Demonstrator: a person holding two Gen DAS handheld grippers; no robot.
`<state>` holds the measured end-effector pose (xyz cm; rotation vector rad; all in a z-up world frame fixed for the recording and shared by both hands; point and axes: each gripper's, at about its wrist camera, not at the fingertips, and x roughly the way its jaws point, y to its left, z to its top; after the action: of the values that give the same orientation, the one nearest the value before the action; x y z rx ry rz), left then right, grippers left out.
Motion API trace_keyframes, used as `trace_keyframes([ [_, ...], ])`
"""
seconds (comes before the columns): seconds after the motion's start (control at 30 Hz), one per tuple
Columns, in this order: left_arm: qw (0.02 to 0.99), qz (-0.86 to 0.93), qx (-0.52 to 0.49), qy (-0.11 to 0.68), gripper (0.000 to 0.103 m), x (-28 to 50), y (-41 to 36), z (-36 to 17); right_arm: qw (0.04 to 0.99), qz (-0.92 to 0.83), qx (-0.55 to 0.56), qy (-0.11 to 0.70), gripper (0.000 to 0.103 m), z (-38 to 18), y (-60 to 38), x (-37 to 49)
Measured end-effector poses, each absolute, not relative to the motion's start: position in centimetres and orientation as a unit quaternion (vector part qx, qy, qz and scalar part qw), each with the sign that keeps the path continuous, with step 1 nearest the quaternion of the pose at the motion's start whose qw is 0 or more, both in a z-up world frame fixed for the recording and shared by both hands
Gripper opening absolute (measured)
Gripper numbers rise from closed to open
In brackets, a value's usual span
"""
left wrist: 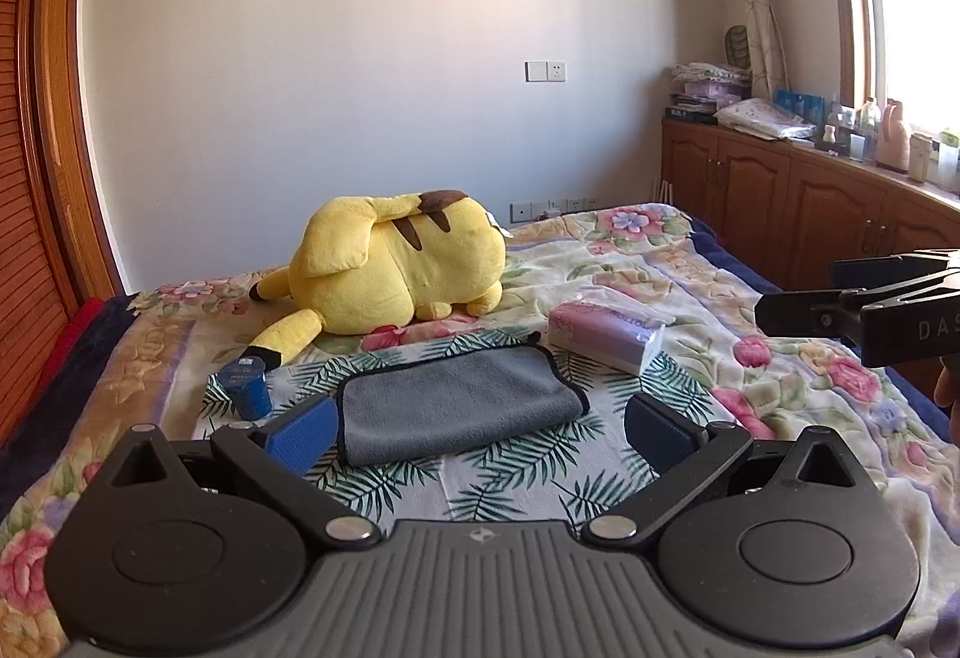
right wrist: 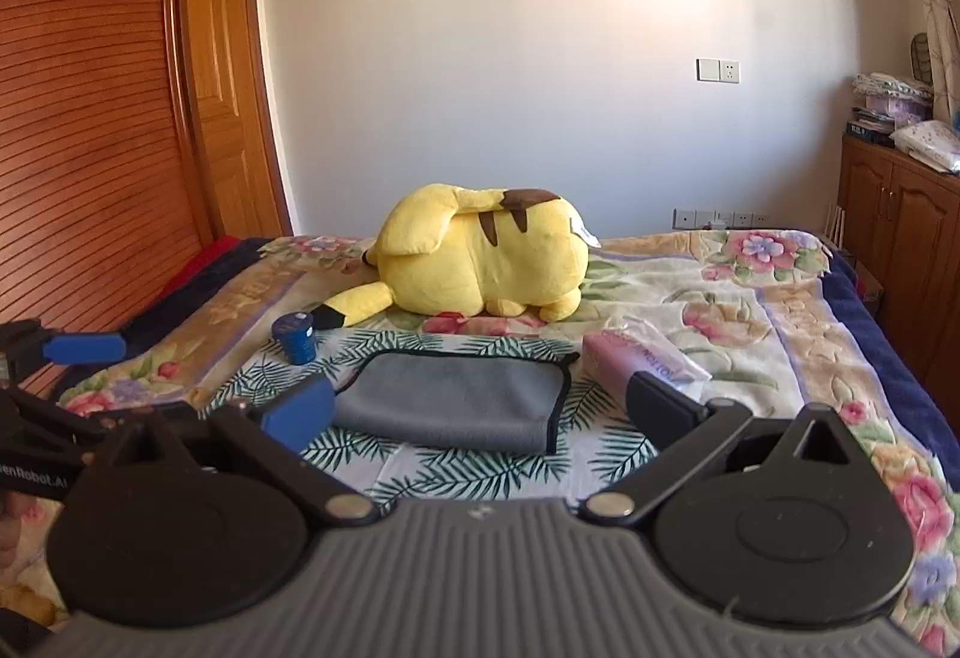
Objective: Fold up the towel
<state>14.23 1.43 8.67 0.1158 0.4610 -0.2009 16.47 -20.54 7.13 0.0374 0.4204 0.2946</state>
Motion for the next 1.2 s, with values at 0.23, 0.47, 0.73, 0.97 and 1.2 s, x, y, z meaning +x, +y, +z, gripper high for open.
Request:
trace_keyframes([
  [0.23,0.965,-0.095,0.064,0.235,0.087,12.8,2.1,7.5,0.969,0.135,0.025,0.204,0.103,5.8,-20.9,14.4],
  [0.47,0.964,-0.090,0.066,0.241,0.087,11.5,1.8,5.5,0.970,0.131,0.023,0.205,0.103,4.2,-21.2,12.3],
  [0.73,0.959,-0.106,0.075,0.251,0.087,9.5,0.4,2.9,0.970,0.131,0.019,0.202,0.103,3.3,-21.0,10.3],
  [0.97,0.957,-0.108,0.072,0.261,0.087,8.0,-0.3,1.2,0.971,0.125,0.020,0.205,0.103,2.1,-21.2,9.4],
  [1.2,0.958,-0.100,0.061,0.260,0.087,6.8,-0.3,0.7,0.972,0.124,0.024,0.200,0.103,1.2,-21.4,8.1],
])
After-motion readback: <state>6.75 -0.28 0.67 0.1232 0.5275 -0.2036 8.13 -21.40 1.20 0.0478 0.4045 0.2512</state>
